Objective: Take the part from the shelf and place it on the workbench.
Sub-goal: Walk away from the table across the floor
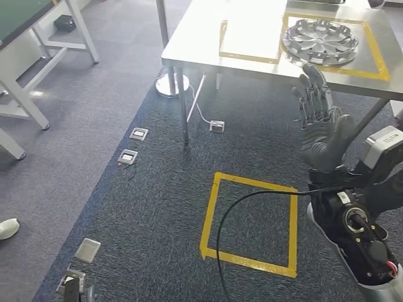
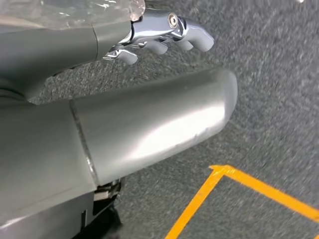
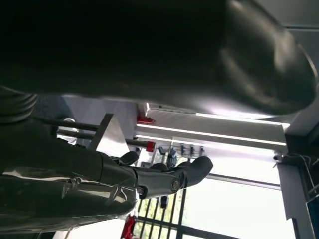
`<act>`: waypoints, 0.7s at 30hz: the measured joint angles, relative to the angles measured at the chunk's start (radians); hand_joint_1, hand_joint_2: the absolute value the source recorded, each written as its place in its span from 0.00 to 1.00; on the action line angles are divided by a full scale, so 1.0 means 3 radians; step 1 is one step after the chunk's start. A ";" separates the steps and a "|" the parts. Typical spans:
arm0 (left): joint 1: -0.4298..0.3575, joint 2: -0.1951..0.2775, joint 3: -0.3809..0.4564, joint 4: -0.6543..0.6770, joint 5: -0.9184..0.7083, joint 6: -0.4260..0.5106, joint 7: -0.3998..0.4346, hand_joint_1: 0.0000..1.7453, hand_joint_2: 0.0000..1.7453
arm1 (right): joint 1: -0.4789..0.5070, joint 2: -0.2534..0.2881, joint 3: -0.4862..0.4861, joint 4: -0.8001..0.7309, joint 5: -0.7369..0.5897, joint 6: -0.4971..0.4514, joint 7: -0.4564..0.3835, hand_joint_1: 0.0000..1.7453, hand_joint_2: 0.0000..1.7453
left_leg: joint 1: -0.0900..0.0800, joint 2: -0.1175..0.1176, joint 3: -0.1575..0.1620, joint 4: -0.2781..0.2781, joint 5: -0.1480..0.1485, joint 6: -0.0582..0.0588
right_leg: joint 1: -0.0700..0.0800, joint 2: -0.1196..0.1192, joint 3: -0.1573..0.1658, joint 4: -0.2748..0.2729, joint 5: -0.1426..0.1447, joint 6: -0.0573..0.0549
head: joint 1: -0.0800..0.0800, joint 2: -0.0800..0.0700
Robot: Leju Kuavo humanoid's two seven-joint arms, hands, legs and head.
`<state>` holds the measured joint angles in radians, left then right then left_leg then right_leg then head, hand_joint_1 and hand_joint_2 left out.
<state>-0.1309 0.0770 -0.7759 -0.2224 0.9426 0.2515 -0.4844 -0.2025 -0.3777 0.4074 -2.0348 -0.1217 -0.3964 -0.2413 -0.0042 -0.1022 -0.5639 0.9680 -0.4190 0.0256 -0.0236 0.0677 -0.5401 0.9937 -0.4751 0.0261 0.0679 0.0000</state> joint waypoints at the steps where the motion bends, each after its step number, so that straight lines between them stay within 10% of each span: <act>1: -0.0002 -0.0001 0.0000 0.0000 0.0000 0.0001 0.0001 0.00 0.00 | 0.0000 0.0000 0.0000 -0.0001 0.0000 0.0000 0.0000 0.00 0.00 | 0.0004 -0.0039 -0.0021 0.0010 0.0005 -0.0014 | -0.0001 0.0048 0.0034 -0.0091 0.0012 -0.0001 | -0.0004 0.0000; 4: 0.0013 0.0007 0.0000 0.0000 0.0000 0.0005 0.0005 0.00 0.00 | -0.0006 0.0000 0.0001 -0.0001 0.0000 0.0000 0.0001 0.00 0.00 | 0.0010 -0.0126 -0.0066 0.0013 0.0030 -0.0068 | -0.0012 -0.0038 0.0049 -0.0136 0.0017 -0.0021 | -0.0018 0.0000; 8: 0.0011 0.0005 -0.0001 0.0000 0.0006 0.0008 0.0006 0.00 0.00 | -0.0012 0.0001 0.0008 -0.0002 -0.0014 0.0004 0.0004 0.00 0.00 | 0.0006 0.0218 -0.0328 0.0584 -0.0286 -0.0148 | -0.0034 -0.0232 0.0072 -0.0184 0.0042 -0.0064 | -0.0113 0.0000; 11: 0.0012 0.0003 -0.0001 0.0000 0.0011 0.0011 0.0004 0.00 0.00 | -0.0010 0.0001 0.0015 -0.0001 -0.0032 0.0010 0.0007 0.00 0.00 | 0.0045 0.0311 -0.0531 0.1004 -0.0411 -0.0190 | -0.0030 -0.0376 0.0072 -0.0183 0.0034 -0.0064 | -0.0132 0.0000; 16: 0.0000 0.0013 -0.0001 0.0000 -0.0018 0.0014 0.0004 0.00 0.00 | 0.0021 0.0001 0.0004 -0.0011 -0.0025 -0.0018 0.0001 0.00 0.00 | 0.0037 0.0546 -0.0054 0.0058 -0.0003 -0.0154 | -0.0006 -0.0555 0.0112 -0.0180 -0.0005 0.0001 | -0.0141 0.0000; 19: -0.0002 0.0014 -0.0001 0.0000 -0.0052 0.0016 0.0016 0.00 0.00 | 0.0111 0.0000 -0.0027 -0.0047 -0.0006 -0.0044 -0.0004 0.00 0.00 | 0.0026 0.0476 -0.0042 -0.0005 -0.0005 -0.0079 | 0.0004 -0.0624 0.0142 -0.0192 -0.0028 0.0062 | -0.0105 0.0000; 21: -0.0002 0.0014 -0.0001 0.0000 -0.0057 0.0022 0.0021 0.00 0.00 | 0.0161 -0.0001 -0.0051 -0.0070 0.0005 -0.0043 -0.0008 0.00 0.00 | 0.0034 0.0407 -0.0036 -0.0023 0.0007 -0.0033 | -0.0013 -0.0494 0.0098 -0.0064 -0.0139 0.0087 | -0.0084 0.0000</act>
<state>-0.1316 0.0811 -0.7763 -0.2224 0.9256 0.2582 -0.4780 -0.1541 -0.3778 0.3920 -2.0557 -0.1201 -0.4091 -0.2437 0.0060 0.0198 -0.5746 0.9610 -0.4170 0.0157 -0.0275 -0.0806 -0.5107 0.9746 -0.5168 0.0522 0.0428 0.0000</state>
